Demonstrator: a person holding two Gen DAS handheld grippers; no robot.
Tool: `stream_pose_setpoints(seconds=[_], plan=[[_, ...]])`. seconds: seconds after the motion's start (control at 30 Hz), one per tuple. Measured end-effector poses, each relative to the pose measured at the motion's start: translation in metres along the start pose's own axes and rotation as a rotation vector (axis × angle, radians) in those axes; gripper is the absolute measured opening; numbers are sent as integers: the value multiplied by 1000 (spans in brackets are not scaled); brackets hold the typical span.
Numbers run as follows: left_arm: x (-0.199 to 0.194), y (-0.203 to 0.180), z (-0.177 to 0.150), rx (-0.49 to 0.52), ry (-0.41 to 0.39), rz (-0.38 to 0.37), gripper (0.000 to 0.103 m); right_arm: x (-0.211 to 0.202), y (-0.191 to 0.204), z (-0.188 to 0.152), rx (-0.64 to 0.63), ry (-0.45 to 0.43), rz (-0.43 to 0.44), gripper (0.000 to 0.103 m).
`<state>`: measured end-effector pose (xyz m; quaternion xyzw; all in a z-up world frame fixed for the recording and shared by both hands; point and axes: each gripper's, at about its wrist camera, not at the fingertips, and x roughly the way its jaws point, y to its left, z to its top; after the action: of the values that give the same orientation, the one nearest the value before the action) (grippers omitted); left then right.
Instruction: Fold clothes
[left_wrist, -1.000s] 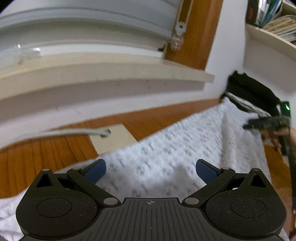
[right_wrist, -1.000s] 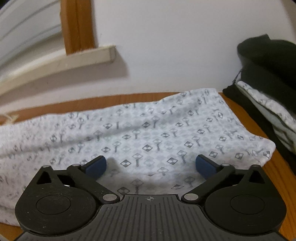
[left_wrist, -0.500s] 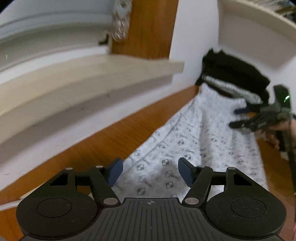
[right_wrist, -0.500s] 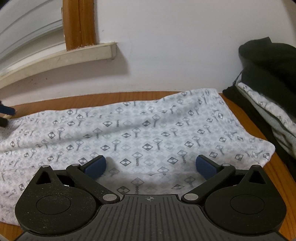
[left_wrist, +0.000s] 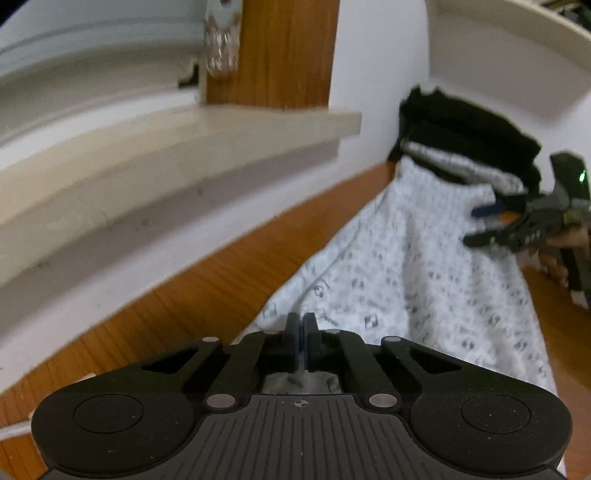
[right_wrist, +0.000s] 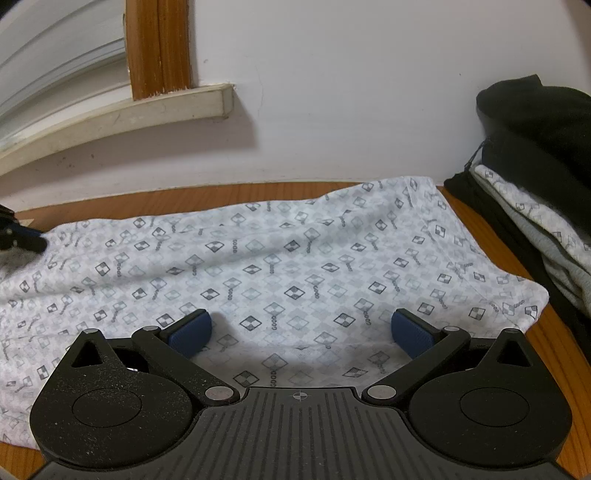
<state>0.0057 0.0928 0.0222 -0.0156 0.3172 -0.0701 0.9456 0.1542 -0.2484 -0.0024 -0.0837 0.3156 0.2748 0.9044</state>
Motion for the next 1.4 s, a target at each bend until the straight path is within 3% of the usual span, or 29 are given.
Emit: stream_pose_setpoints(seconds=[0.1, 0.17, 0.27, 0.37, 0.43, 0.5, 0.53, 0.67, 0.77, 1.03, 1.13, 1.2, 1.33, 1.4], plan=[[-15, 7, 7, -47, -81, 8, 2, 0, 0, 0, 1, 0, -1, 103], [-17, 15, 10, -74, -92, 34, 2, 0, 0, 0, 0, 0, -2, 103], [-6, 20, 4, -52, -44, 126, 2, 0, -1, -1, -1, 0, 0, 103], [2, 26, -4, -71, -8, 135, 3, 0, -1, -1, -1, 0, 0, 103], [0, 29, -5, -94, -6, 113, 14, 0, -1, -1, -1, 0, 1, 103], [-5, 29, -3, -99, -21, 96, 50, 0, -1, -1, -1, 0, 1, 103], [-7, 25, -2, -82, -24, 82, 51, 0, -1, -1, -1, 0, 1, 103], [-1, 16, -2, -26, 2, 48, 47, 0, -2, -1, -2, 1, 2, 103], [3, 16, -4, -6, -1, 80, 2, 0, -2, -1, -2, 2, 3, 103], [-15, 18, 4, 1, -34, 172, 6, 1, -5, 1, -3, 5, 5, 103], [-36, 19, 0, -22, -44, 150, 25, -1, -4, 1, -8, 0, -2, 103], [-56, 14, -6, -25, -58, 120, 50, -10, 4, -3, -42, -22, -43, 103], [-89, -6, -25, 24, -61, 49, 59, -35, 32, -18, -94, -78, -57, 103], [-95, -12, -36, 37, -57, 18, 69, -48, 48, -26, -118, -101, -57, 103]])
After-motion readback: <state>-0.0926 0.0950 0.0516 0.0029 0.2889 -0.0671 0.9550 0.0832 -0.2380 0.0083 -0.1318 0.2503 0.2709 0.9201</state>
